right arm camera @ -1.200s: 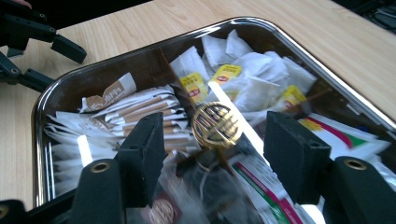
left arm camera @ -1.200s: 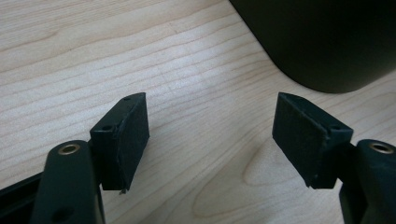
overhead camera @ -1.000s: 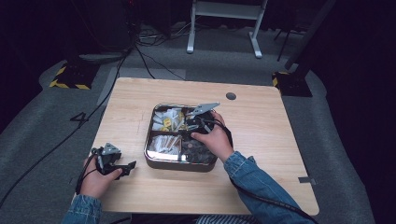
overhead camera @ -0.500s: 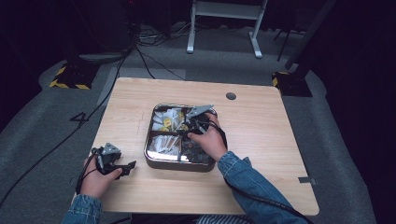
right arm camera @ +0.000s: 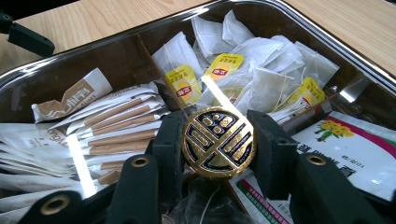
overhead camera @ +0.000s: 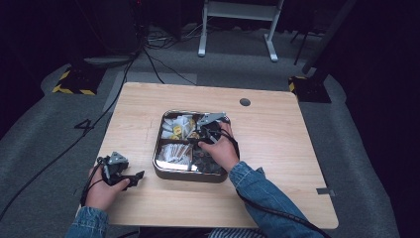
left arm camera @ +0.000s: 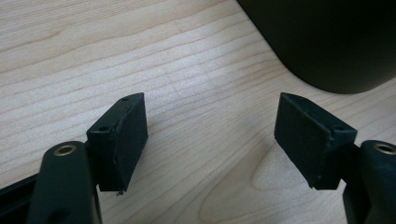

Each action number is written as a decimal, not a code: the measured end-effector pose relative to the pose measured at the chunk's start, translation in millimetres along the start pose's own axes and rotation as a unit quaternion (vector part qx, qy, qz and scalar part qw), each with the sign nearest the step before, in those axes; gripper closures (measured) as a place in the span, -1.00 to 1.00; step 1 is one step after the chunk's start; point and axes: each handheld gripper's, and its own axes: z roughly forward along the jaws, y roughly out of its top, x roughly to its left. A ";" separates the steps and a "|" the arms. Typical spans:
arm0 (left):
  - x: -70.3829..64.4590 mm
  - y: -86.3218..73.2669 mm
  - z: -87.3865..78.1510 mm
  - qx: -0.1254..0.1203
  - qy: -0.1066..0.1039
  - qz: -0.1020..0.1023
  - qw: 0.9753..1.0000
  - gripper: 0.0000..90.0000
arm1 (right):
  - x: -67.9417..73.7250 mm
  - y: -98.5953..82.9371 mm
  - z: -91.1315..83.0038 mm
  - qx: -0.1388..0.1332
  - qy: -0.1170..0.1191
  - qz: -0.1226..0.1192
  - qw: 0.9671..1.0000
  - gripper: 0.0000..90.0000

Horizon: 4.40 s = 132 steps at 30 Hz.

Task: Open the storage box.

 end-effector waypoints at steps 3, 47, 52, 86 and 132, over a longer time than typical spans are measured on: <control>0.2 0.1 0.1 0.000 0.000 0.001 1.000 -0.42 | 1.1 0.1 -0.2 -0.002 -0.003 0.001 1.000 0.31; 1.7 3.6 5.6 -0.004 0.012 0.015 1.000 -0.42 | -34.2 21.3 -115.6 -0.063 -0.039 0.017 0.997 0.31; 1.9 2.5 6.2 -0.008 0.013 0.019 1.000 -0.45 | -47.6 16.9 -132.4 -0.062 -0.052 0.024 0.996 0.31; 0.8 -0.3 11.0 -0.021 0.025 0.038 0.999 -0.59 | -122.8 -48.2 -204.6 -0.033 -0.132 0.097 0.986 0.31; 0.7 -0.2 11.1 -0.021 0.026 0.038 0.999 -0.59 | -150.6 -167.0 -140.4 0.002 -0.140 0.149 0.979 0.31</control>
